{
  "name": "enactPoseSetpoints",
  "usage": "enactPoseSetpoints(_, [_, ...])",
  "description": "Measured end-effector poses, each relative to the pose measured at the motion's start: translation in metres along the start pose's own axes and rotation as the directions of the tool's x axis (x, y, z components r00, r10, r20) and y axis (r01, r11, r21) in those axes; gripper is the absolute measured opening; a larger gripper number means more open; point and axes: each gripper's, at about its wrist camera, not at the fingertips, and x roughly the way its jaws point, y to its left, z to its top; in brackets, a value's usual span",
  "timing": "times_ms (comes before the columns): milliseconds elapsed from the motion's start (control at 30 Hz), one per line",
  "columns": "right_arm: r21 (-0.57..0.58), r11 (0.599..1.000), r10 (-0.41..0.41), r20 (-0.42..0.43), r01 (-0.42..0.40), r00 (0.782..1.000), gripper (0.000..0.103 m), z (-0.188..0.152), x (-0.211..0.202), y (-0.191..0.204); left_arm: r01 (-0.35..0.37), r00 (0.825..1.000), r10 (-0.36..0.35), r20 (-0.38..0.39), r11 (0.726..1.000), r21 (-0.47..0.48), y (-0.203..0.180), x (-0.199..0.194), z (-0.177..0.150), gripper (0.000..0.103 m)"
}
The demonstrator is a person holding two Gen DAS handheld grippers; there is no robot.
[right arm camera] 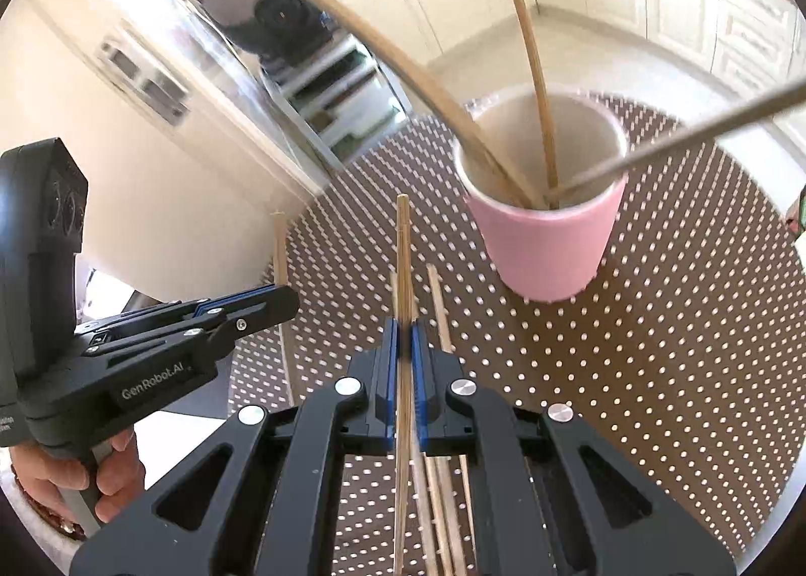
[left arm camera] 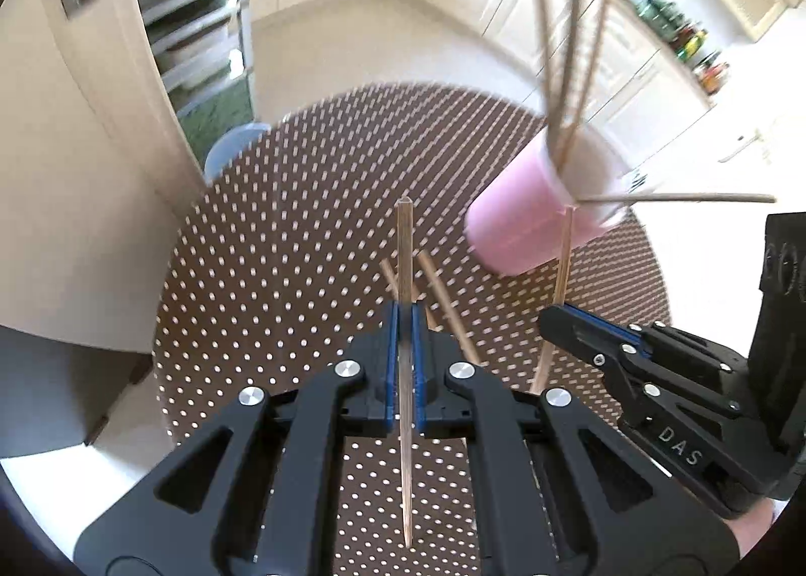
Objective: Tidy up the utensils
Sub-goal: 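Lift the stick with the right tool and drop it into the pink cup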
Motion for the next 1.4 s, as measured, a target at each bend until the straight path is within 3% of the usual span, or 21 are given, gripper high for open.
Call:
enactPoseSetpoints(200, [-0.035, 0.999, -0.014, 0.107, 0.018, 0.994, 0.004, 0.002, -0.05, 0.018, 0.038, 0.993, -0.042, 0.11, 0.998, 0.044, -0.02, -0.049, 0.009, 0.005])
enactPoseSetpoints(400, [-0.07, 0.996, -0.046, 0.234, 0.064, 0.971, 0.004, 0.01, -0.104, 0.034, 0.071, 0.965, -0.088, 0.245, 0.994, 0.077, -0.037, -0.099, 0.026, 0.005])
enactPoseSetpoints(667, [-0.075, 0.985, -0.111, 0.4, 0.153, 0.91, 0.004, 0.036, -0.155, 0.035, 0.106, 0.914, -0.14, 0.38, 0.988, 0.108, -0.066, -0.133, 0.059, 0.005])
enactPoseSetpoints(967, [-0.064, 0.974, -0.154, 0.521, 0.218, 0.839, 0.004, 0.068, -0.173, 0.018, 0.102, 0.888, -0.145, 0.437, 0.988, 0.119, -0.098, -0.124, 0.098, 0.005])
enactPoseSetpoints(1167, [-0.077, 0.966, -0.17, 0.523, 0.245, 0.835, 0.004, 0.078, -0.164, 0.007, 0.078, 0.872, -0.123, 0.474, 0.99, 0.113, -0.107, -0.109, 0.116, 0.005])
enactPoseSetpoints(1400, [-0.077, 0.965, -0.184, 0.472, 0.249, 0.862, 0.004, 0.072, -0.144, -0.004, 0.038, 0.896, -0.095, 0.435, 0.99, 0.136, -0.11, -0.073, 0.113, 0.005])
